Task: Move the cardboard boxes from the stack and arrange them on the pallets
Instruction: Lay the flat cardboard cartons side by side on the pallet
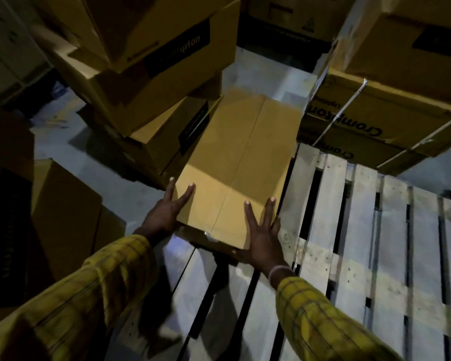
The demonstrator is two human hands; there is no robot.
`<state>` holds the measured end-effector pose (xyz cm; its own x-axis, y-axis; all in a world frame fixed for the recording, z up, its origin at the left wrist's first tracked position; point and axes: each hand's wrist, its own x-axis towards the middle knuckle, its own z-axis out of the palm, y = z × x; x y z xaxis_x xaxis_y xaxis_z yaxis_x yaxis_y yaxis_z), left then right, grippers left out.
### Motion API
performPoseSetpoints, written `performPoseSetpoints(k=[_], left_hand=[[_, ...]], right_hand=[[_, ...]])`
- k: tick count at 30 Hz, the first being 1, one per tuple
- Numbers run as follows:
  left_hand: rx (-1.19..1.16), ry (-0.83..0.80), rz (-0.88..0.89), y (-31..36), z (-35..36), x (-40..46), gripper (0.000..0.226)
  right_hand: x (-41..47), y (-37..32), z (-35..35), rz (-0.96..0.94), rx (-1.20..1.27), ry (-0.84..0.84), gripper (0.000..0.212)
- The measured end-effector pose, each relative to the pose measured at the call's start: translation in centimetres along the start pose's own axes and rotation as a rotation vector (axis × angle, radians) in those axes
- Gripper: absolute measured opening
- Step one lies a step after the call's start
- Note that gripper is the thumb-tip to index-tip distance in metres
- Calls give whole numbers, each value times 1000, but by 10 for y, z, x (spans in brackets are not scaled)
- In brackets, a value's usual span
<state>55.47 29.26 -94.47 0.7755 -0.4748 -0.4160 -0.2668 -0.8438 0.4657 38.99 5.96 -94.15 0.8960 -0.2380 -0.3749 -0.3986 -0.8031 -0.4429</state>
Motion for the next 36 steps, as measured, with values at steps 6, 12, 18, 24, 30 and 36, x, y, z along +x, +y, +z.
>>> performPoseSetpoints(k=[6, 12, 18, 24, 30, 36], left_hand=[[103, -29, 43, 12, -13, 36, 134], [306, -33, 124, 12, -13, 44, 125], [484, -17, 109, 18, 4, 42, 128], [528, -146, 67, 37, -22, 24, 116], [465, 31, 134, 73, -75, -82, 104], [273, 165, 49, 115, -170, -217, 107]], right_hand=[[39, 7, -11, 43, -64, 23, 133], [48, 12, -2, 50, -117, 62, 141], [49, 12, 7, 57, -240, 117, 145], [41, -8, -21, 137, -209, -97, 150], [-26, -90, -79, -60, -57, -19, 132], [-100, -204, -149, -341, 28, 77, 117]])
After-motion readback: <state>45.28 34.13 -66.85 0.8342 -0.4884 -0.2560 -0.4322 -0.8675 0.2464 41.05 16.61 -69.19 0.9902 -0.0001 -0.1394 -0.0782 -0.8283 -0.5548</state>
